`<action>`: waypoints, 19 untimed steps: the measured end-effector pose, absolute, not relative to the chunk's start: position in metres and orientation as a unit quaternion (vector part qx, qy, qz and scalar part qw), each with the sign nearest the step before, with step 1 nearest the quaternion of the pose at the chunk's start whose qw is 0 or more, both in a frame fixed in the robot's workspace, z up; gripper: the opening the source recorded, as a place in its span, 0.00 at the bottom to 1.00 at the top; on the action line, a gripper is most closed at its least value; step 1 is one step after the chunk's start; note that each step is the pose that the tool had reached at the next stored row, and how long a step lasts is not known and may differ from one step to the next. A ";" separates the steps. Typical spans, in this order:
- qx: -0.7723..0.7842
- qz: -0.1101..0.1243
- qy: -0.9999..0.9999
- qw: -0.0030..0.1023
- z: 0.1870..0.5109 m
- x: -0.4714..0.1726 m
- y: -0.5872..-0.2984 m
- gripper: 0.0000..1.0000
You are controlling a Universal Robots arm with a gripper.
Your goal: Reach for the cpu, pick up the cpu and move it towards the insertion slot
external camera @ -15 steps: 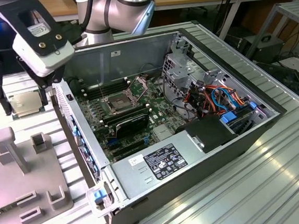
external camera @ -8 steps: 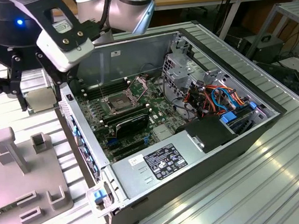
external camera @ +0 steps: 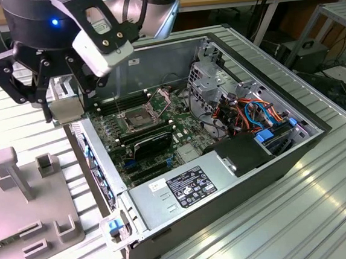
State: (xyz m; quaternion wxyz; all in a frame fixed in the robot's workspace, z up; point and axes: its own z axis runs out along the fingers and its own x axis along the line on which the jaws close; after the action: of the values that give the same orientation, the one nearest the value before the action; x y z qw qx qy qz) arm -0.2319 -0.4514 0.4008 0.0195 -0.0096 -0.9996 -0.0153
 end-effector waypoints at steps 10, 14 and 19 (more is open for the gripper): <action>-0.010 -0.015 -1.000 0.020 0.401 -0.205 -0.451 0.55; -0.010 -0.015 -1.000 0.020 0.400 -0.191 -0.451 0.55; -0.010 -0.015 -1.000 0.020 0.400 -0.177 -0.451 0.55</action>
State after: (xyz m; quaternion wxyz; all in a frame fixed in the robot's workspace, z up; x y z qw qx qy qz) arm -0.1768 -0.4515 0.4000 0.0196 -0.0095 -0.9996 -0.0153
